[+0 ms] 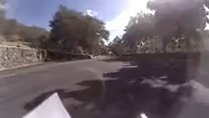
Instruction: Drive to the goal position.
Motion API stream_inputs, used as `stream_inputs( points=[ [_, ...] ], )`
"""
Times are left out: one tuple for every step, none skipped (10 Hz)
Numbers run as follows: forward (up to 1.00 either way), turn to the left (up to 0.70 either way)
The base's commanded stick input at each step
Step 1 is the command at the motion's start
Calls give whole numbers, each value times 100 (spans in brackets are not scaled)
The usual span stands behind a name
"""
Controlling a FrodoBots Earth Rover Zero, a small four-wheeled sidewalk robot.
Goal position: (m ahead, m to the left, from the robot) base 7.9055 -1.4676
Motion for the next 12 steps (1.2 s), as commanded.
stream_inputs(
  points=[
    [70,0],
    [70,0],
    [70,0],
    [70,0],
    [70,0],
    [70,0],
    [70,0],
    [70,0],
    [70,0],
    [70,0],
    [70,0],
    [70,0]
  ],
)
